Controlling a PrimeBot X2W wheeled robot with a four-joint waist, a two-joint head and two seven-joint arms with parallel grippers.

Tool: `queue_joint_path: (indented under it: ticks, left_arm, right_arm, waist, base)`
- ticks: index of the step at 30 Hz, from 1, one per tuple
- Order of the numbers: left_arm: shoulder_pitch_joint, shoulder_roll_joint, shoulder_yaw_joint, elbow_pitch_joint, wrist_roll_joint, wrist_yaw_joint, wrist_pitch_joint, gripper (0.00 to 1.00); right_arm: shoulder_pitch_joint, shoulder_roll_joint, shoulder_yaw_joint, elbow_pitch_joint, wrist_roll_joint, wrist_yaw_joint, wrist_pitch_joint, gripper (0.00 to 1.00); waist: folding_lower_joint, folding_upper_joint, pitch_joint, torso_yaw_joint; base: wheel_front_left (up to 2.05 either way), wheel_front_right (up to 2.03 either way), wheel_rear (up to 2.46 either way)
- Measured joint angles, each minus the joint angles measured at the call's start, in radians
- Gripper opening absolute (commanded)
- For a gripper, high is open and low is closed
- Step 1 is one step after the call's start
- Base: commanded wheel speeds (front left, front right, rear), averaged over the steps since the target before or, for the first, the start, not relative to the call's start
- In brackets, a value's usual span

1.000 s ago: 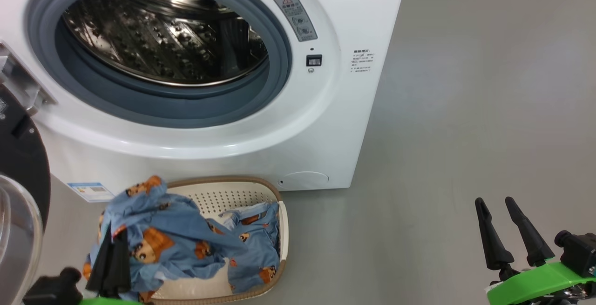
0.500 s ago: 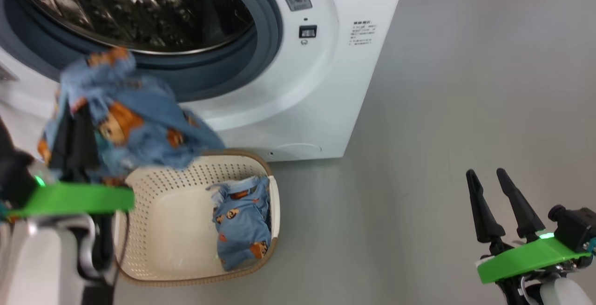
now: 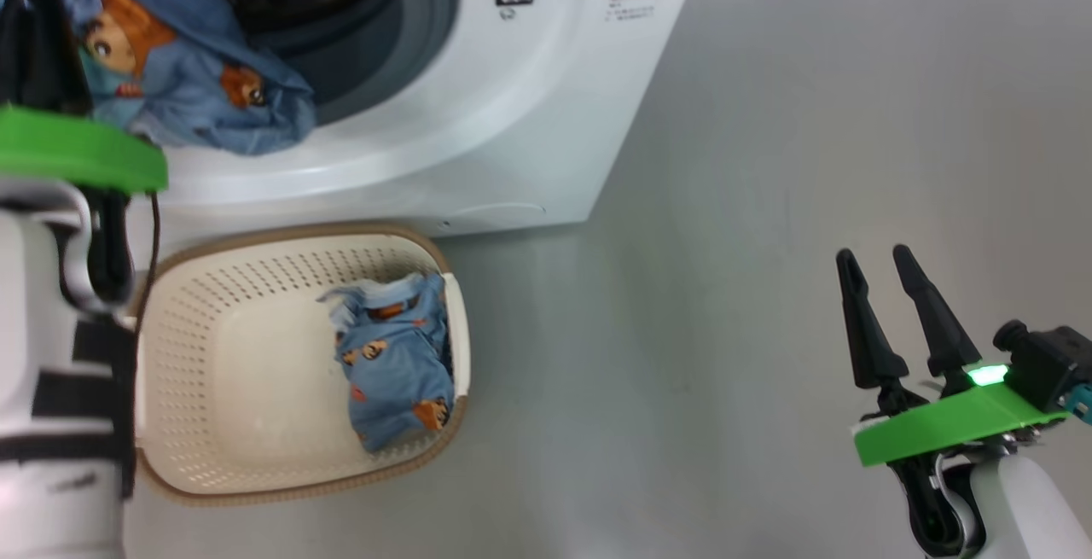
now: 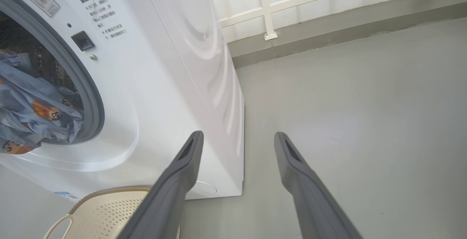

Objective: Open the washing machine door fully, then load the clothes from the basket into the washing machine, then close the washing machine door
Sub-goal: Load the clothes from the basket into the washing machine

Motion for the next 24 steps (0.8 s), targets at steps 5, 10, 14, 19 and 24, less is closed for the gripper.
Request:
queue_joint_path:
  ticks: [5,10,14,19,24]
  left_arm:
    - [-0.108,0.009,-0.033,0.135,0.0,0.0,0.0,0.0]
    - [-0.234,0.025,-0.069,0.3,-0.019,0.0,0.0,0.0]
    - [-0.34,0.051,-0.091,0.392,-0.035,0.0,0.0,0.0]
    - [-0.414,0.071,-0.071,0.325,-0.04,0.0,0.0,0.0]
    - [-0.43,0.089,-0.063,0.247,-0.029,0.0,-0.001,0.0]
  right_arm:
    - [-0.025,0.009,0.012,-0.003,0.0,0.0,0.0,1.0]
    - [-0.064,0.021,0.029,-0.004,0.0,0.0,0.0,1.0]
    - [-0.095,0.03,0.051,-0.01,0.0,0.0,0.0,1.0]
    - [-0.114,0.034,0.06,-0.017,0.0,0.0,0.0,1.0]
    - [-0.114,0.039,0.063,-0.019,0.0,0.0,0.0,1.0]
  waist:
    - [0.0,0.0,0.039,-0.019]
    - [0.0,0.0,0.087,-0.04]
    - [0.0,0.0,0.126,-0.064]
    - [0.0,0.0,0.159,-0.084]
    - [-0.0001,0.0,0.183,-0.097]
  base:
    - [0.0,0.0,0.0]
    - [0.0,0.0,0.0]
    - [0.0,0.0,0.0]
    - [0.0,0.0,0.0]
    - [0.0,0.0,0.0]
